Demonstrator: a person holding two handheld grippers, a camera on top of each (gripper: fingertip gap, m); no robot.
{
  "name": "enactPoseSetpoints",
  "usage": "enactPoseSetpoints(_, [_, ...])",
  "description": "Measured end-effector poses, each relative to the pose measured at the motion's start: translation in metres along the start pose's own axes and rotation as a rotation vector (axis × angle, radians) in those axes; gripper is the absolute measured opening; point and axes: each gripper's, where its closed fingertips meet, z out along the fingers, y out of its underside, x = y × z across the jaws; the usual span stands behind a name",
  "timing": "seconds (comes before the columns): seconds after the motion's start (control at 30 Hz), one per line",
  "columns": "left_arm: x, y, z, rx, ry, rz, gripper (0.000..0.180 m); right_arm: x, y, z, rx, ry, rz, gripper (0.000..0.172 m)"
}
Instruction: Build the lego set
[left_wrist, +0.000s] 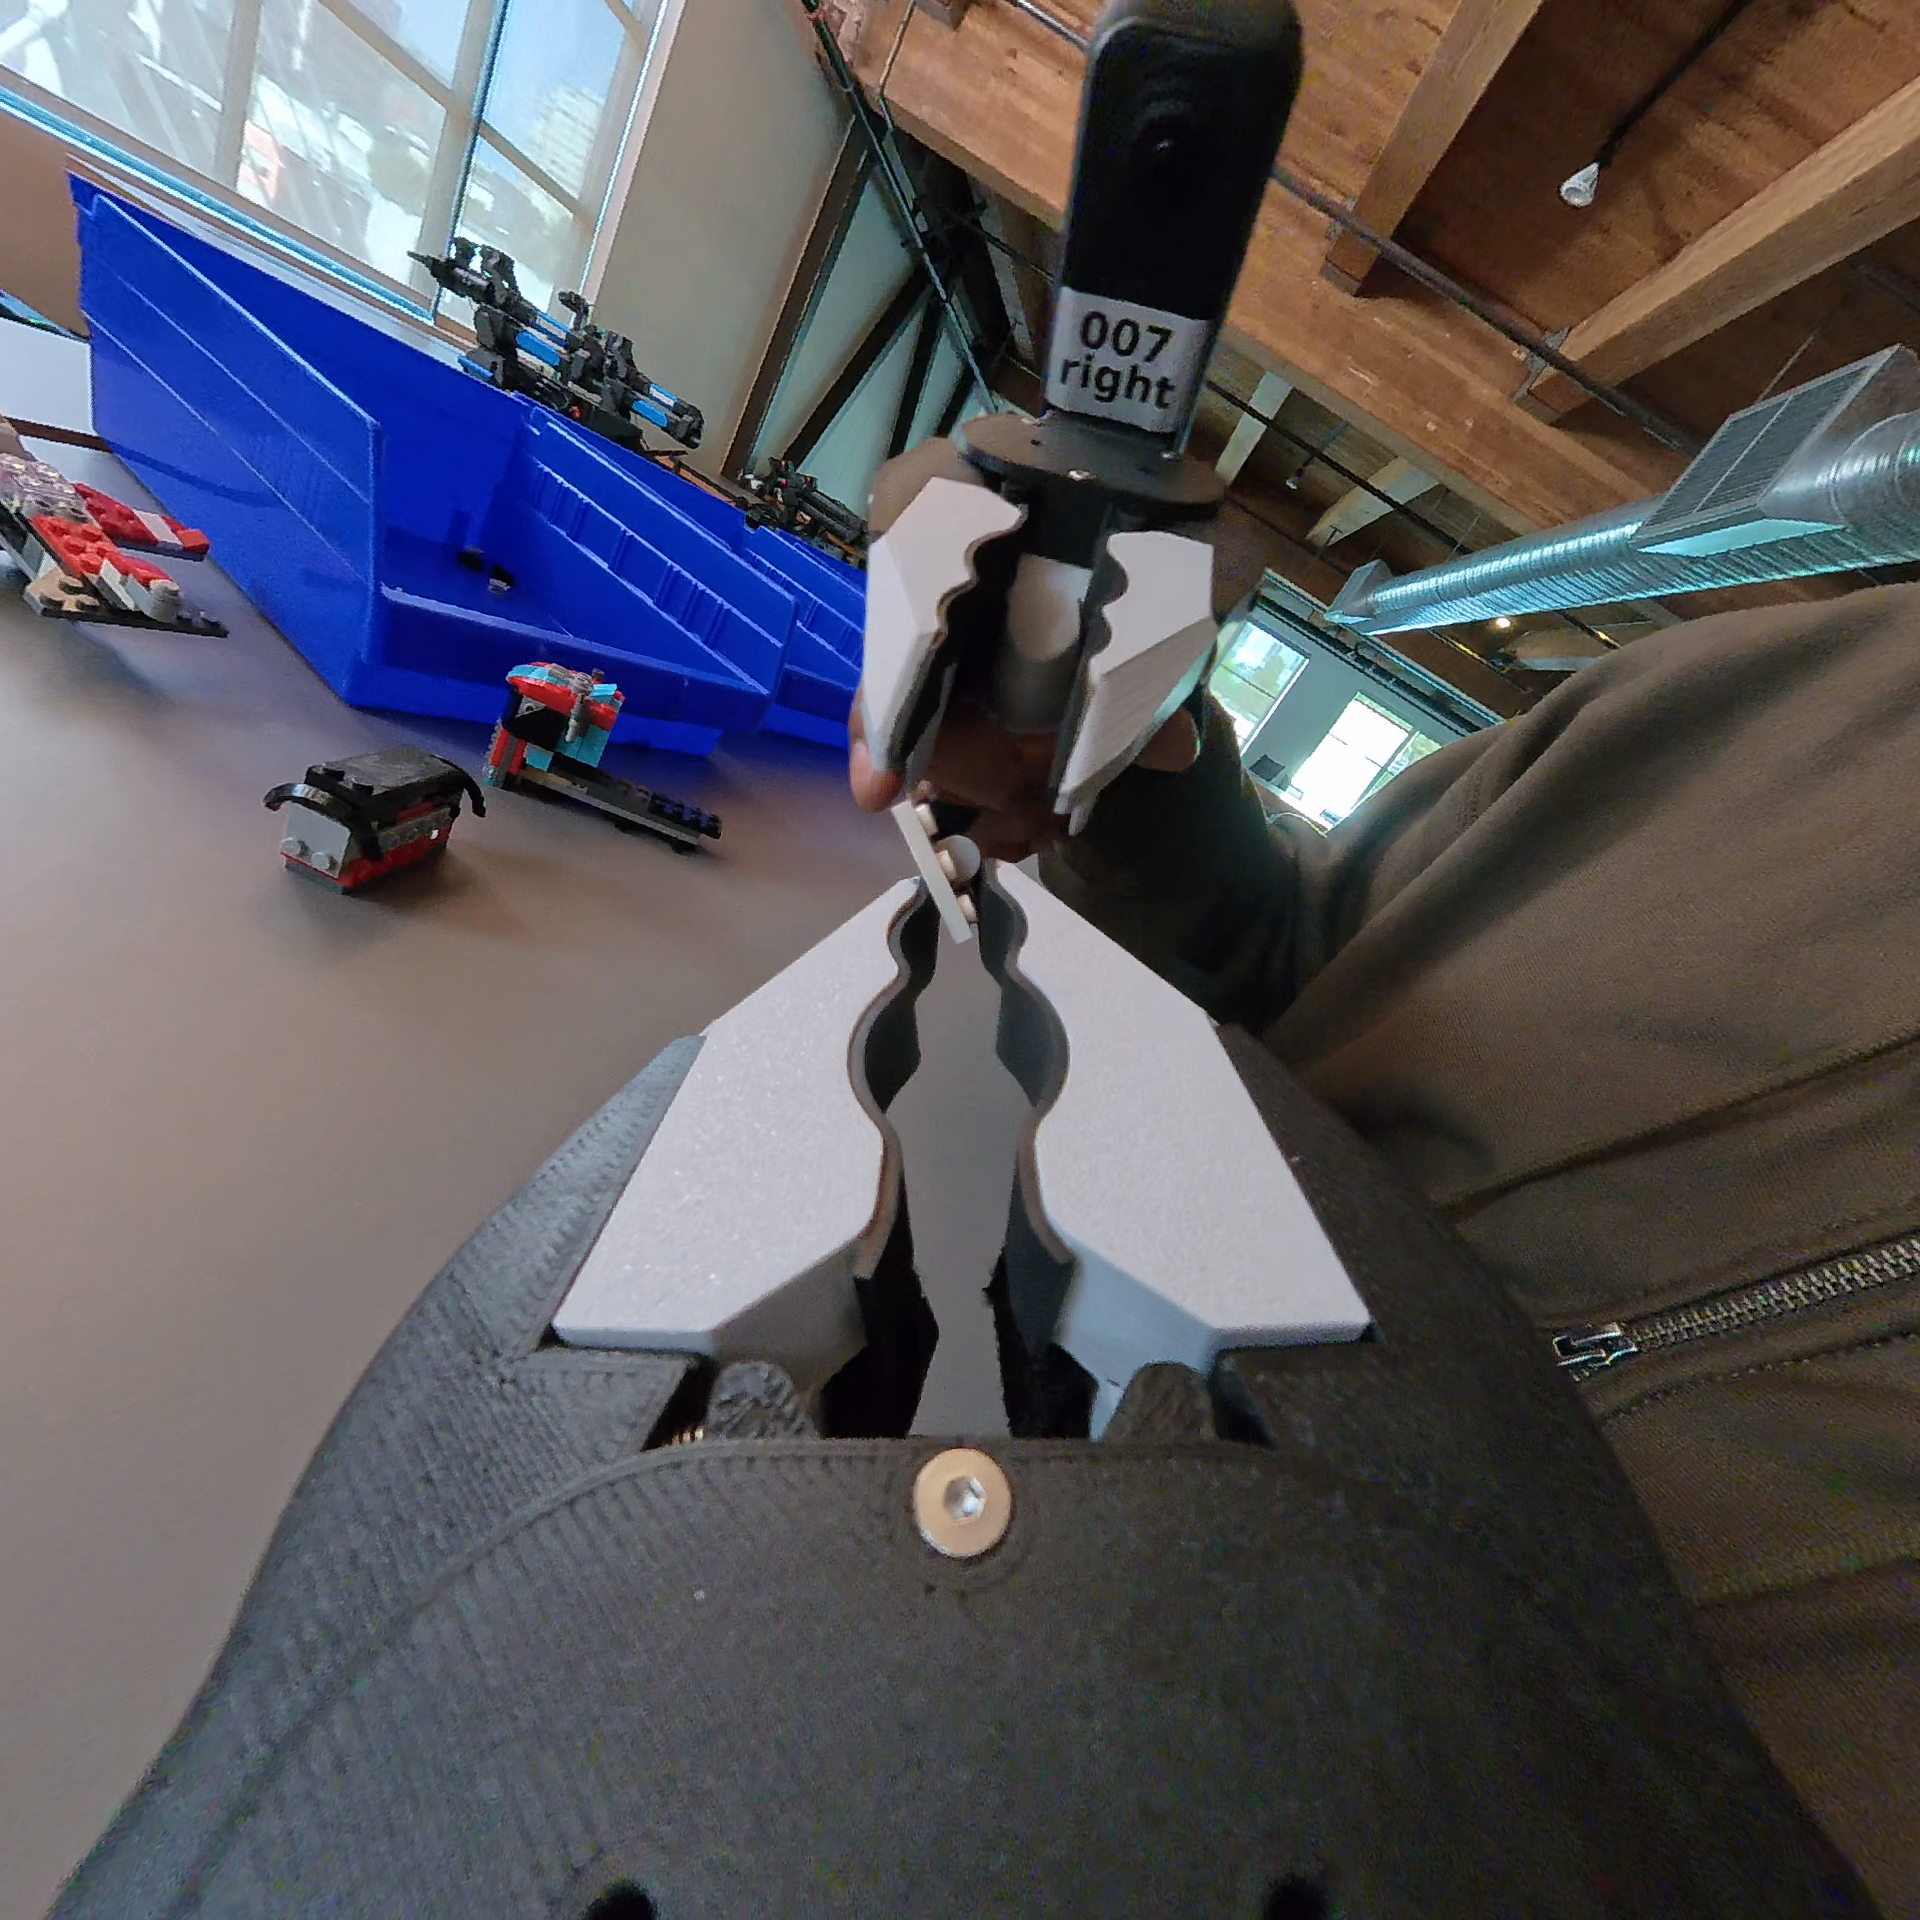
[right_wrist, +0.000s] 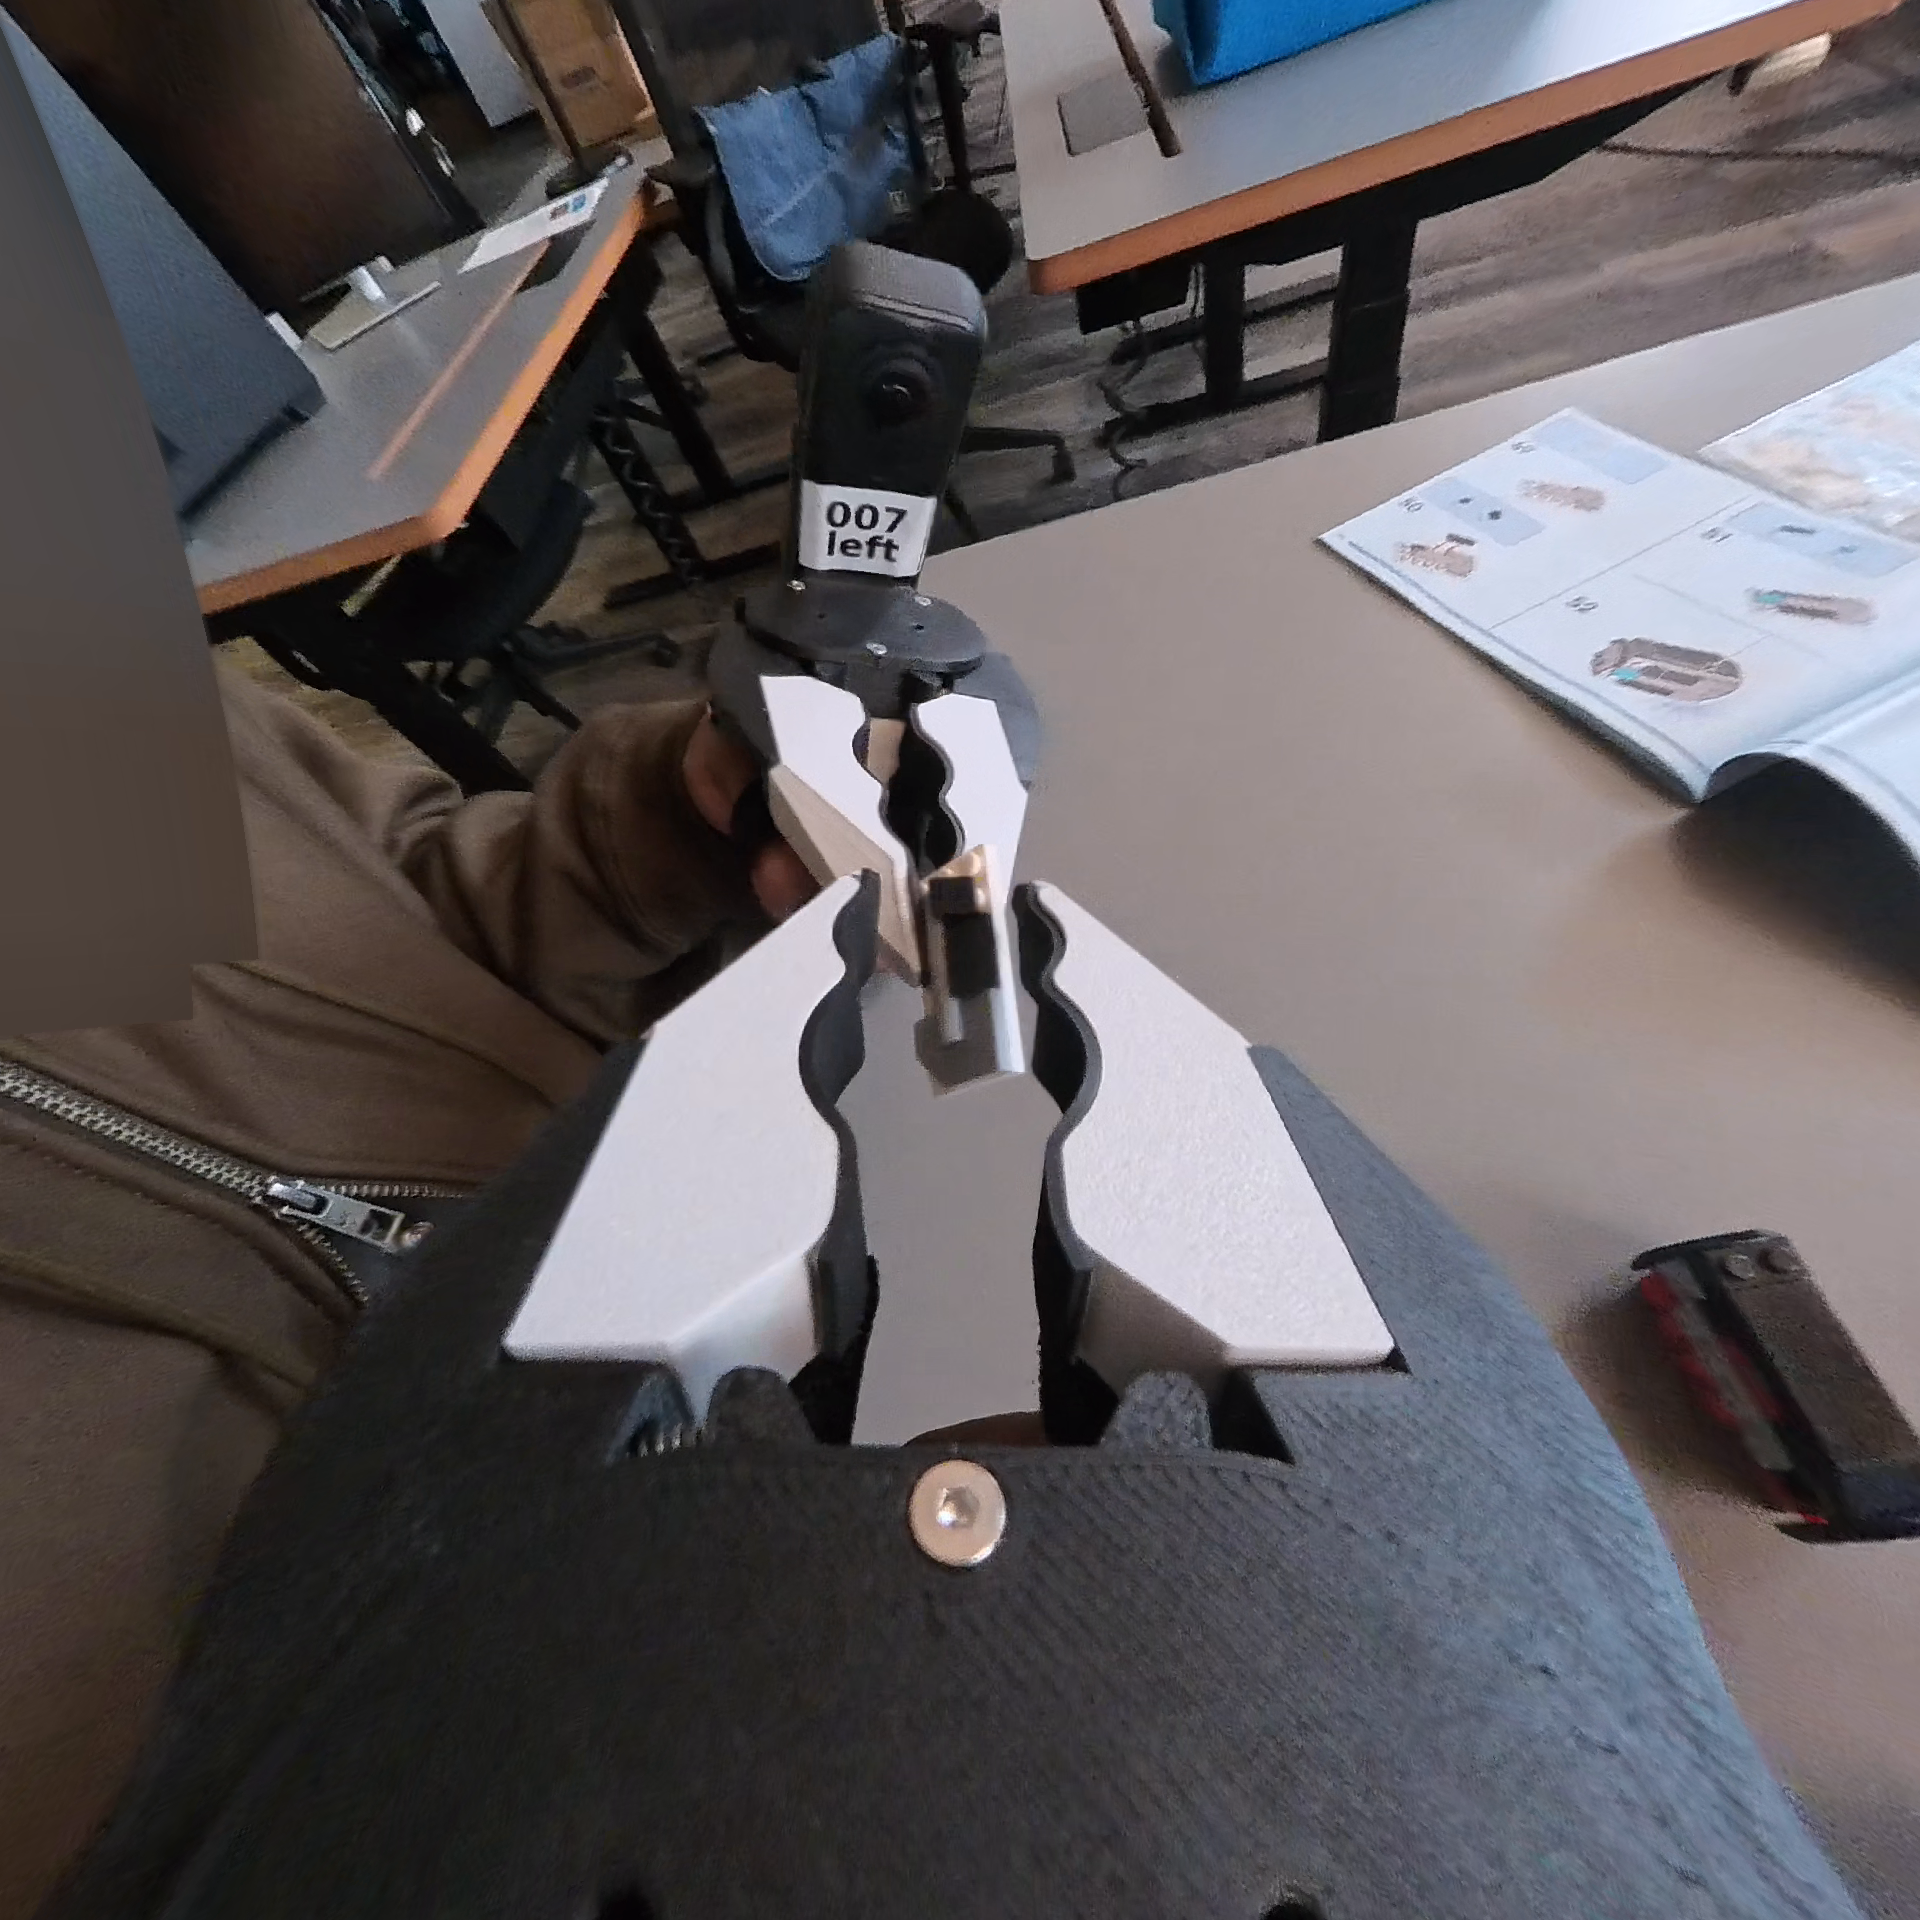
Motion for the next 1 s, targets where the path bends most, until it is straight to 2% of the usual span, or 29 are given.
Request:
enactPoseSetpoints(0.47, [0.007, 0.003, 0.002, -0.021, 0.032, 0.028, 0.008, -0.006, 0.004, 0.002, 0.017, -0.133, 0.120, 0.027])
enactPoseSetpoints(1.0, [0.011, 0.006, 0.004, -0.037, 0.045, 0.048, 0.008, -0.006, 0.008, 0.003, 0.006, -0.138, 0.133, 0.018])
